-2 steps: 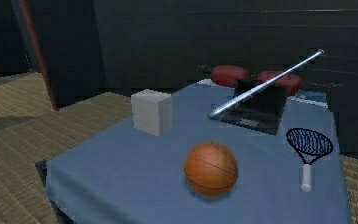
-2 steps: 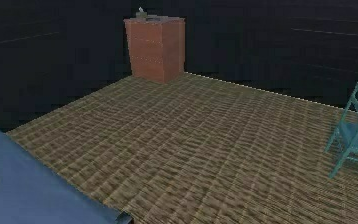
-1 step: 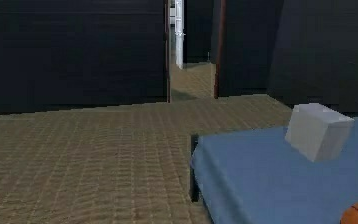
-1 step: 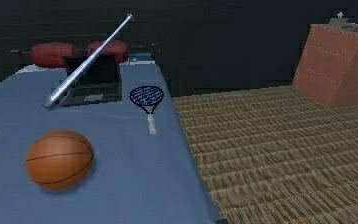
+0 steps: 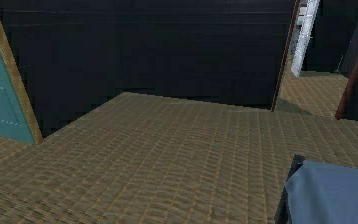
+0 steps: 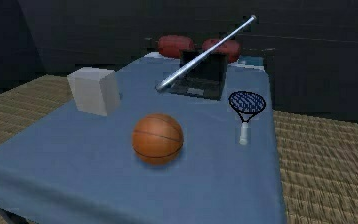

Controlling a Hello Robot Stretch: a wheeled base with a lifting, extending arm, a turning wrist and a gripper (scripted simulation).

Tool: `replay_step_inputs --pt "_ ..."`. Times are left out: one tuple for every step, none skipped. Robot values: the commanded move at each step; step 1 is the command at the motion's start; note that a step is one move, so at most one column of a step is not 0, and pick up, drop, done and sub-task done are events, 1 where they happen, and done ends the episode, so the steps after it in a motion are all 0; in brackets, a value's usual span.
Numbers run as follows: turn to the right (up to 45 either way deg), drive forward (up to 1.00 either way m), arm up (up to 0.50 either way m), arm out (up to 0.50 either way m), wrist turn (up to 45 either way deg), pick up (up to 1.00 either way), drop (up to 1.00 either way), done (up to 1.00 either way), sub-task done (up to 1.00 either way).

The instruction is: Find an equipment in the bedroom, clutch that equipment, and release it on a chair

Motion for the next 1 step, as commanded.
replay_step_inputs --pt "0.0 0.0 0.5 0.0 0.0 0.0 0.0 0.0 0.0"
